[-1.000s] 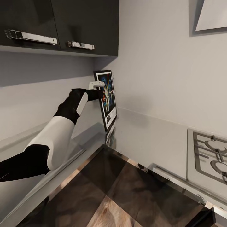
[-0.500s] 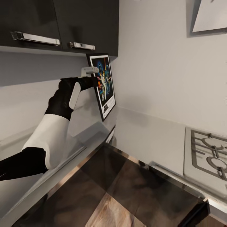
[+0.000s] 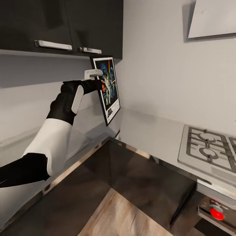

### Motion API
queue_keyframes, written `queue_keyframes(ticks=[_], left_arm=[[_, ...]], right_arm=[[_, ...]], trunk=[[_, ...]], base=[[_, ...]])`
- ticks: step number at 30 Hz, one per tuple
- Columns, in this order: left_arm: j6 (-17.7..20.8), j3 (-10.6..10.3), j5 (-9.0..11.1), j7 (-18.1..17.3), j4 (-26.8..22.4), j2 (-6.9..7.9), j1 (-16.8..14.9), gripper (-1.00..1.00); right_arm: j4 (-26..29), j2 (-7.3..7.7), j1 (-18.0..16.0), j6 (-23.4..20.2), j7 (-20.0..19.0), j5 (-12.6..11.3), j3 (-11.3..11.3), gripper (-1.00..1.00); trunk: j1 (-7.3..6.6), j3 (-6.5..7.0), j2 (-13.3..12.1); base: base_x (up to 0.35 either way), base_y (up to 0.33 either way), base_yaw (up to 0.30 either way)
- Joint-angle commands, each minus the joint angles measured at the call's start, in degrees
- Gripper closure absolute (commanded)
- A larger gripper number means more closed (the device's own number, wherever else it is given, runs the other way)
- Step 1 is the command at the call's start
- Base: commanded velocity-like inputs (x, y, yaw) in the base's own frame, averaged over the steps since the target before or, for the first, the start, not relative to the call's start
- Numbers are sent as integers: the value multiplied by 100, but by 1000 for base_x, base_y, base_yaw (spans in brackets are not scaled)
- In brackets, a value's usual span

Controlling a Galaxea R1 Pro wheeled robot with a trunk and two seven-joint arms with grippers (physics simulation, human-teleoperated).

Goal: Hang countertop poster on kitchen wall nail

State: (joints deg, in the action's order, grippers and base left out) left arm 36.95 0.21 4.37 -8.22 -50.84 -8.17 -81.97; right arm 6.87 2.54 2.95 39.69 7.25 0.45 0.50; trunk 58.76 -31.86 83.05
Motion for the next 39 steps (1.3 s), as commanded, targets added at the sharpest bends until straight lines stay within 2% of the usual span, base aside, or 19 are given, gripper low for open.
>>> queue_keyframes(ticks=[1, 11, 17, 21, 27, 34, 35, 37, 39], left_arm=[[32, 2, 38, 14, -5, -1, -3, 100], [32, -3, 46, 14, -5, -1, -3, 100], [32, -3, 46, 14, -5, -1, 3, 100], [32, -3, 46, 14, -5, -1, 5, 100], [32, -11, 46, 14, -5, -8, 5, 100], [32, -20, 46, 14, -18, -25, 5, 100], [32, -18, 46, 14, -16, -26, 5, 100], [32, -15, 46, 14, -15, -27, 5, 100], [32, -16, 46, 14, -17, -27, 5, 100]], right_arm=[[12, 0, 4, 3, 22, 6, 7, -100], [19, 10, -5, 11, 31, -1, -1, -100], [39, 53, -40, 24, 45, -48, -31, -100], [265, 54, -61, 10, 53, -52, -38, -100], [902, 23, -76, -129, 62, -7, -23, -100], [2446, -3, -36, -959, 71, 12, 11, -100], [3053, -5, 8, -1284, 69, 12, 14, -100], [3455, -6, 99, -1608, 67, 10, 13, -100], [3604, -7, 144, -1756, 64, 9, 13, -100]], trunk=[[-4, -5, 3], [-4, -5, 3], [-4, 48, 3], [-4, 86, 3], [-4, 143, 3], [-4, 209, 3], [-4, 219, 3], [-4, 238, 3], [-4, 257, 3]], base=[[-340, 0, 0], [-341, 0, 0], [-341, 0, 0], [-341, 0, 0], [-222, 0, 0], [-34, 0, 0], [-13, 0, 0], [-76, 0, 0], [-180, 0, 0]])
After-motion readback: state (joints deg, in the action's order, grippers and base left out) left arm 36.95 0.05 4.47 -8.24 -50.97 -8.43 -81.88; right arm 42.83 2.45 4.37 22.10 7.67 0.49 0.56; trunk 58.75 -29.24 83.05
